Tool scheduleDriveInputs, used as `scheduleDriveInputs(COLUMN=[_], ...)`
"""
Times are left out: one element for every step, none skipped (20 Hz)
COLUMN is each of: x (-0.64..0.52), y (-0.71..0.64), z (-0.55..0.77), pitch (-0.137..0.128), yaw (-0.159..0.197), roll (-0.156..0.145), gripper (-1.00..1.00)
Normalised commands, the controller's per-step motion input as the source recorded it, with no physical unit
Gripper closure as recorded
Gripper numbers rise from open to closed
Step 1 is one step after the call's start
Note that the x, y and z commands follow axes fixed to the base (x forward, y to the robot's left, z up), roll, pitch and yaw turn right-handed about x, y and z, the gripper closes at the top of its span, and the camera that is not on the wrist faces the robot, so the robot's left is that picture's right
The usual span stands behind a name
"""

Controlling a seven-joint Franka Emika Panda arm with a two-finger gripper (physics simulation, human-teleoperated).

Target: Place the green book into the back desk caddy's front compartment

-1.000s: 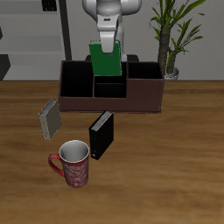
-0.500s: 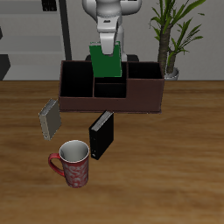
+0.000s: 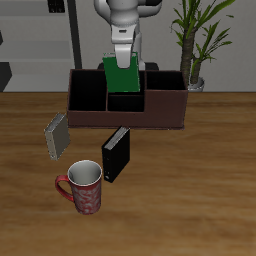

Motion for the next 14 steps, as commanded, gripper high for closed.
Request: scheduleDriveInputs(x=[-0.04, 0.02, -0.04, -0.05, -0.08, 0.19, 0.04, 0.04, 0.08, -0.13, 0.1, 0.31, -0.16, 0.03], y=[-0.01, -0.03, -0.03, 0.01, 0.0, -0.19, -0.06, -0.11, -0.1, 0.04, -0.14, -0.24, 0.02, -0.07], z=[-0.05, -0.12, -0.06, 0.01, -0.07, -0.1, -0.05, -0.13, -0.13, 0.0, -0.14, -0.09, -0.01, -0.06], pitch=[-0.011, 0.042, -0.012, 0.0, 0.03, 0.002, 0.007, 0.002, 0.027, 0.0, 0.006, -0.008, 0.0, 0.03], yaw=[-0.028, -0.009, 0.019, 0.0, 0.009, -0.032, -0.03, 0.021, 0.012, 0.0, 0.002, 0.003, 0.0, -0.056], roll=[-0.017, 0.0, 0.003, 0.0, 0.006, -0.021, -0.01, -0.016, -0.016, 0.0, -0.029, -0.042, 0.0, -0.031], gripper=[1.0, 1.0, 1.0, 1.0, 1.0, 1.0, 1.0, 1.0, 1.0, 1.0, 1.0, 1.0, 1.0, 1.0])
